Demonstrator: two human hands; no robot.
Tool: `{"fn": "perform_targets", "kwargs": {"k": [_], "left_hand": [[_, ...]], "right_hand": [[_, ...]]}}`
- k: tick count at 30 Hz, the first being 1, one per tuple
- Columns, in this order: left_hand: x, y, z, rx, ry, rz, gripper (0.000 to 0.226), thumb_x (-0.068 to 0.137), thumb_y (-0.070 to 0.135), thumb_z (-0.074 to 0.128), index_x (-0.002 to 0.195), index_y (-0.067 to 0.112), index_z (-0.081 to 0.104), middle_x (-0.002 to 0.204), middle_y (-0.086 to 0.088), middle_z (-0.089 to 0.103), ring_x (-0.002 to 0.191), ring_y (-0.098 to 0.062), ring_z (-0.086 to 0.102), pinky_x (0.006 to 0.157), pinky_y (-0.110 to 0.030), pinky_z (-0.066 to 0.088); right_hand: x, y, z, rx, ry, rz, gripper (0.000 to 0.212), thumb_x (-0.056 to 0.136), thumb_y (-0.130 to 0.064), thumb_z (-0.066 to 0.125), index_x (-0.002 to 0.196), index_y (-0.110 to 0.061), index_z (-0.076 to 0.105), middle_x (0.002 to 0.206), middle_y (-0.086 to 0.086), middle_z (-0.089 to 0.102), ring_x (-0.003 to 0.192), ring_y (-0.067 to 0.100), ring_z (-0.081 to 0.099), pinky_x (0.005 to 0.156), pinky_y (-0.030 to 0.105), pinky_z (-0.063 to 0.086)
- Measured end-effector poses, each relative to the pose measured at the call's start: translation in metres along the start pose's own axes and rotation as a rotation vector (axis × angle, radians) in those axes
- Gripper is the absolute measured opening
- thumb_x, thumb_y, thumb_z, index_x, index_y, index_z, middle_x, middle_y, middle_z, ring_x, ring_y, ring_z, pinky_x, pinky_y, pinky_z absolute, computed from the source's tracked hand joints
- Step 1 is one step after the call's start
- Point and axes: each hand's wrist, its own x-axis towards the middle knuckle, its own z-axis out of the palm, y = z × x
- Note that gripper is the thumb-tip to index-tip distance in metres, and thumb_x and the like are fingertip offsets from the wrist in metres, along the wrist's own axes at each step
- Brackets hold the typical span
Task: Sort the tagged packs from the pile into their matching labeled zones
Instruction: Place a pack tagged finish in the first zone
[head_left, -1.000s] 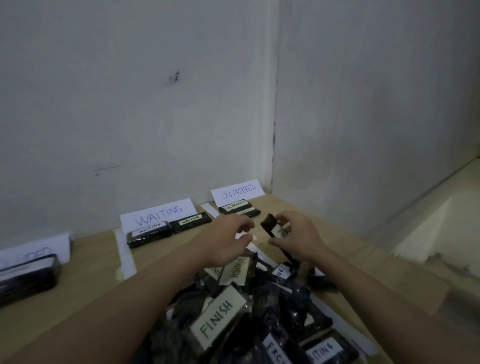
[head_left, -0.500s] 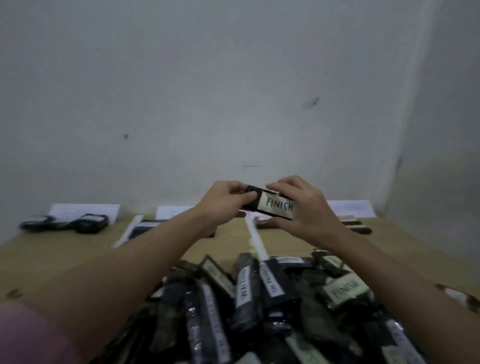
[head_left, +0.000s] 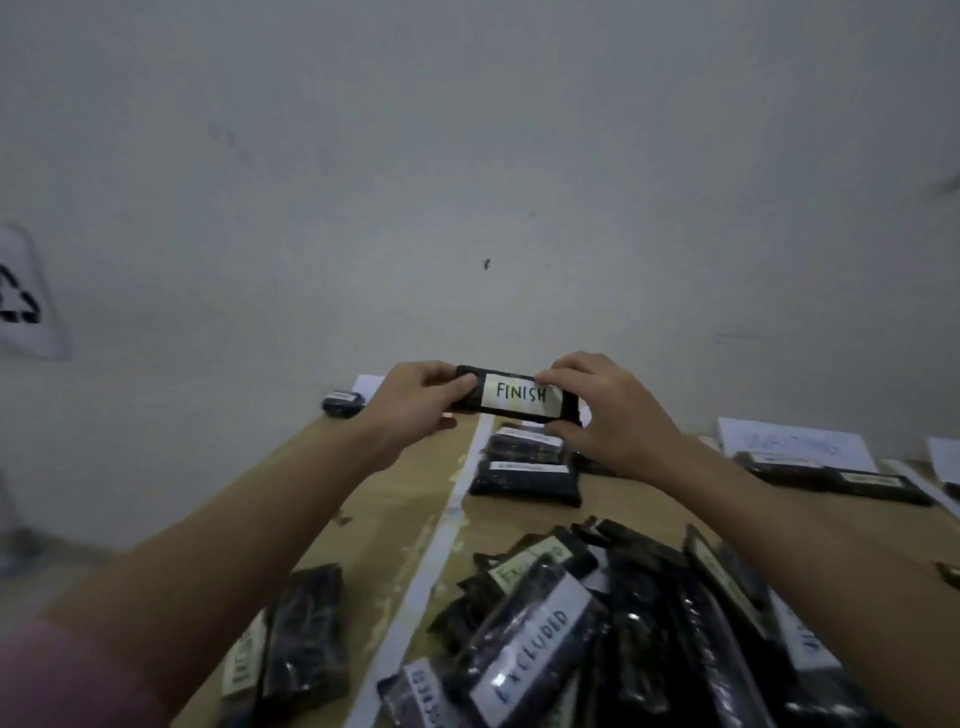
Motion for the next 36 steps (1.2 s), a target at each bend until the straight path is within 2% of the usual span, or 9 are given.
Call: {"fn": "perform_targets", "kwargs": {"k": [3,7,12,17,22,26,28,31,36], "left_hand": [[0.006,-0.025,-0.039,0.193,0.101,0.039,0.025,0.094,0.027,0.049,0.109,0.012,0.062,0.102,-0.003,0.068,0.093,-0.017,0.064,0.071,-0.024,0.048],[0.01,-0.074,-0.089,0.553,0.166,0.101,0.028,0.095,0.025,0.047,0.112,0.007,0.06,0.1,-0.002,0.062,0.091,-0.013,0.056,0.071,-0.015,0.034],[0.018,-0.137,-0.137,0.894,0.004,0.063,0.042,0.096,0.033,0.042,0.133,0.014,0.045,0.134,-0.002,0.05,0.121,-0.015,0.048,0.101,-0.024,0.035],[0.034,-0.162,-0.161,1.12,-0.121,0.112,0.052,0.093,0.046,0.025,0.137,0.021,0.037,0.14,0.004,0.042,0.126,-0.014,0.042,0.101,-0.027,0.033],[0.052,-0.178,-0.172,1.13,-0.132,0.136,0.045,0.097,0.039,0.032,0.139,0.021,0.034,0.143,0.004,0.04,0.126,-0.014,0.042,0.101,-0.024,0.03],[0.061,-0.188,-0.174,1.113,-0.144,0.143,0.059,0.087,0.048,0.021,0.137,0.022,0.037,0.14,0.005,0.043,0.124,-0.014,0.044,0.102,-0.027,0.035],[0.065,-0.19,-0.172,1.114,-0.166,0.136,0.055,0.091,0.048,0.021,0.138,0.023,0.036,0.14,0.006,0.042,0.124,-0.013,0.043,0.102,-0.029,0.035],[0.073,-0.184,-0.165,1.092,-0.196,0.156,0.045,0.097,0.041,0.03,0.138,0.023,0.035,0.14,0.006,0.041,0.124,-0.012,0.043,0.102,-0.027,0.034],[0.092,-0.153,-0.139,1.102,-0.233,0.221,0.056,0.088,0.047,0.019,0.135,0.023,0.038,0.138,0.005,0.044,0.124,-0.013,0.043,0.098,-0.025,0.032]], "right_hand": [[0.038,-0.014,0.034,0.032,-0.071,0.001,0.047,0.079,-0.019,0.072,0.123,-0.011,0.058,0.118,0.005,0.057,0.11,0.022,0.049,0.089,0.029,0.039],[0.088,-0.029,0.09,0.086,-0.198,0.07,0.046,0.083,-0.024,0.069,0.126,-0.015,0.055,0.121,0.004,0.053,0.112,0.021,0.047,0.092,0.031,0.038],[0.14,-0.048,0.175,0.135,-0.316,0.158,0.046,0.082,-0.026,0.07,0.125,-0.016,0.056,0.119,0.008,0.053,0.112,0.023,0.047,0.093,0.035,0.042],[0.177,-0.063,0.251,0.146,-0.398,0.191,0.037,0.083,-0.021,0.067,0.119,-0.013,0.06,0.119,0.011,0.054,0.113,0.027,0.049,0.087,0.034,0.042],[0.2,-0.068,0.299,0.116,-0.436,0.209,0.03,0.084,-0.016,0.063,0.113,-0.008,0.063,0.114,0.012,0.055,0.109,0.029,0.052,0.086,0.038,0.045],[0.206,-0.07,0.323,0.09,-0.463,0.22,0.028,0.087,-0.015,0.058,0.114,-0.007,0.06,0.119,0.013,0.052,0.111,0.028,0.049,0.088,0.04,0.047],[0.205,-0.069,0.327,0.047,-0.484,0.192,0.03,0.09,-0.019,0.055,0.117,-0.007,0.058,0.123,0.013,0.051,0.114,0.027,0.046,0.089,0.04,0.046],[0.206,-0.064,0.315,0.036,-0.492,0.133,0.038,0.09,-0.024,0.056,0.125,-0.012,0.055,0.126,0.011,0.05,0.118,0.027,0.044,0.09,0.04,0.042],[0.203,-0.032,0.253,0.046,-0.504,0.031,0.035,0.089,-0.02,0.056,0.124,-0.017,0.057,0.128,0.008,0.054,0.118,0.026,0.047,0.095,0.037,0.041]]}}
